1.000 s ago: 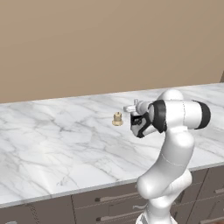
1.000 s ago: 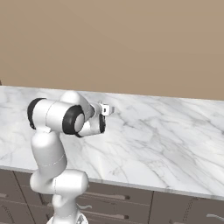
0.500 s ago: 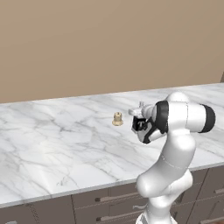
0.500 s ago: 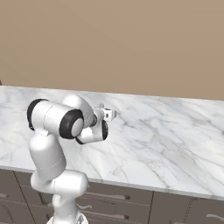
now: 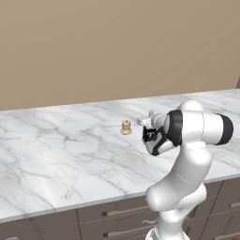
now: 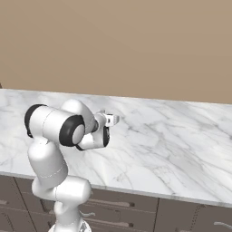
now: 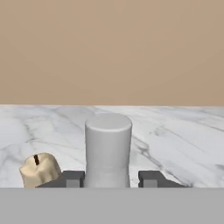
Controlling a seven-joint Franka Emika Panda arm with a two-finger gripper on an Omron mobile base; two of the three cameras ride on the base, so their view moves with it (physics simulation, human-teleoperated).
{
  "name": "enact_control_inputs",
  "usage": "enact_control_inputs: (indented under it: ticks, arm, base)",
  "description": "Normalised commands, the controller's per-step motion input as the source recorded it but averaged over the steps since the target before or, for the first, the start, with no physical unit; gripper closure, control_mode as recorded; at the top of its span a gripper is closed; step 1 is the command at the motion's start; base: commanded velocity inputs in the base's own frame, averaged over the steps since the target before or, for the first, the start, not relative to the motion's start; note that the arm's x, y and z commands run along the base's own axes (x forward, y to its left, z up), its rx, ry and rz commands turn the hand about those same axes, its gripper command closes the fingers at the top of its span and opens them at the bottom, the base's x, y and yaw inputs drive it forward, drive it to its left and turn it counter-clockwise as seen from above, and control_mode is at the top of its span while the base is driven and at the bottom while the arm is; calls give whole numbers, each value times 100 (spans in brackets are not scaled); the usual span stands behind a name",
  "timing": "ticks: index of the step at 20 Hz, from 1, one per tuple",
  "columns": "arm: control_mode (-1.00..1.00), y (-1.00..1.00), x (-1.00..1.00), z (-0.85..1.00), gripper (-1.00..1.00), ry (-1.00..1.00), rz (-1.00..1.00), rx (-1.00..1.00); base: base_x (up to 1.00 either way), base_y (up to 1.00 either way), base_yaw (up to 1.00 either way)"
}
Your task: Open the cabinet directly in front. Then move the liquor and the cup to the dining counter with the candle on it.
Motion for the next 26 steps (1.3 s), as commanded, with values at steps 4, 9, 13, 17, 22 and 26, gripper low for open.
enact_control_inputs:
  ticks: [4,9,13,17,22,26]
  arm:
    - [-100,4,0,-2,-100,0,0,0]
    - [-100,0,-11,0,-100,0,0,0]
    - [-100,0,-29,0,-100,-1,0,0]
    - [-100,0,-29,14,-100,-4,0,0]
    - [-100,0,-7,31,-100,-3,0,0]
    - [-100,0,-7,53,-100,-1,0,0]
  base:
    - [0,0,0]
    - [0,0,0]
    - [0,0,0]
    - [0,0,0]
    - [0,0,0]
    - [0,0,0]
